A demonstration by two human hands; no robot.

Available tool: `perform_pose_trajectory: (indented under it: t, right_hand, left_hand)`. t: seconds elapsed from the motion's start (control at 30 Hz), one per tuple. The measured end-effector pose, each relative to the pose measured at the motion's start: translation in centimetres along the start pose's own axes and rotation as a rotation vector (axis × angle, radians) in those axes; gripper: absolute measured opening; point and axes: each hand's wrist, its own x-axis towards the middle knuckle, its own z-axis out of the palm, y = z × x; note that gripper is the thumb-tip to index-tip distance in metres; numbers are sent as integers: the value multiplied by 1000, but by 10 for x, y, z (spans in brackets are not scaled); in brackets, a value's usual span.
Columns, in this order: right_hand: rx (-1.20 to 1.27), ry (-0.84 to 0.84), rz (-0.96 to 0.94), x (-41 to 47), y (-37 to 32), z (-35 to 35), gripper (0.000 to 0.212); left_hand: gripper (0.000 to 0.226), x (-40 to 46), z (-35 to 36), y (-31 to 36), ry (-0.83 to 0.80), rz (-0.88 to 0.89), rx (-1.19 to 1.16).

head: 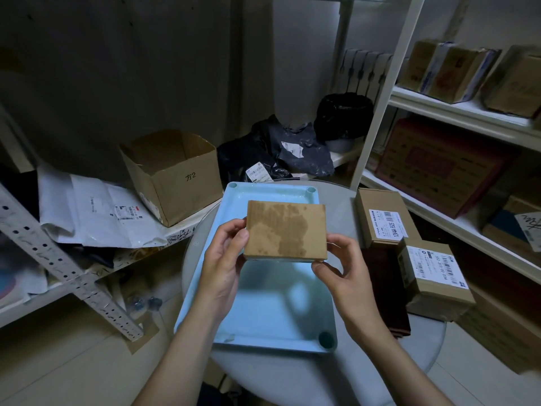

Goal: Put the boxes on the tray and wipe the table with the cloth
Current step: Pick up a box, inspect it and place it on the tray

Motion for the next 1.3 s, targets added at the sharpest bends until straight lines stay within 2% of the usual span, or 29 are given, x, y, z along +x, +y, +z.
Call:
perform_pose_trajectory:
  t: [0.23, 0.4, 0.53, 0.63, 0.7, 0.8, 0.9, 1.13, 1.3]
  right_hand:
    - [-12, 1, 13, 0, 1, 0, 41]
    - [-1, -14, 16, 2, 3, 0, 45]
    - [98, -27, 99, 4, 5, -4, 48]
    - [179, 9, 123, 5, 3, -4, 35]
    - [199, 33, 113, 6, 1, -3, 28]
    - [164, 33, 78, 8, -1, -3, 18]
    - [114, 17, 51, 7, 4, -5, 19]
    - [131, 4, 24, 7, 2, -4, 22]
    - [37, -9, -6, 6, -1, -5, 44]
  left_hand:
    - [32, -1, 1, -3, 8, -2, -14]
    - [30, -1, -1, -3, 27, -3, -7]
    - [30, 0, -2, -4, 5, 19, 42]
    - [36, 0, -1, -4, -4, 40, 15]
    - [31, -2, 0, -1, -26, 45, -16]
    - [9, -4, 3, 0, -23, 16, -46]
    - [8, -2, 2, -3, 36, 19, 1]
    - [24, -3, 1, -5, 26, 26, -25]
    - [68, -5, -5, -6, -40, 0, -81]
